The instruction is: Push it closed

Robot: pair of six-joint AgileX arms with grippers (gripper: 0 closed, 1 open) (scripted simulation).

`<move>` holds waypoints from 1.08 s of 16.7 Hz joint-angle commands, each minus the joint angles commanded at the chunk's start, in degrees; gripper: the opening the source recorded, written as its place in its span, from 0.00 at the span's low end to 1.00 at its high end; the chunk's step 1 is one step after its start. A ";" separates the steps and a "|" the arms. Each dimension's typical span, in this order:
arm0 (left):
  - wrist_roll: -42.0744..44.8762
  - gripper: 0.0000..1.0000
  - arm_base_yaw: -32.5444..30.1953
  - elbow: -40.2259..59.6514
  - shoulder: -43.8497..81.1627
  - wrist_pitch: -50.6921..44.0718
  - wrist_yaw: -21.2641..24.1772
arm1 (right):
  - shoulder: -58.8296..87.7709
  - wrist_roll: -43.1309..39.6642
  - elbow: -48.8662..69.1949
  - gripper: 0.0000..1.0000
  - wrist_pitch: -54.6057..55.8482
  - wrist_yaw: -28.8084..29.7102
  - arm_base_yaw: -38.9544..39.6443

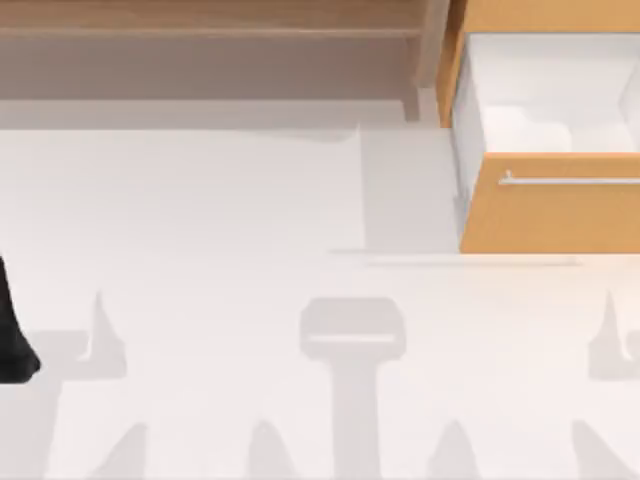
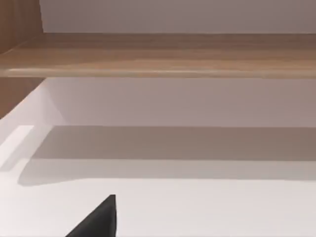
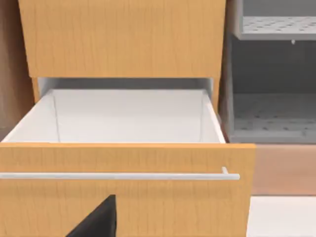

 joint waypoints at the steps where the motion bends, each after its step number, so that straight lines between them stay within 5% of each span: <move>1: 0.00 1.00 0.00 0.00 0.00 0.00 0.00 | 0.00 0.00 0.00 1.00 0.00 0.00 0.00; 6: 0.00 1.00 0.00 0.00 0.00 0.00 0.00 | 6.48 0.20 3.48 1.00 4.75 -5.92 -6.07; 18: 0.00 1.00 0.00 0.00 0.00 0.00 0.00 | 52.42 0.98 22.20 1.00 30.40 -39.04 -39.38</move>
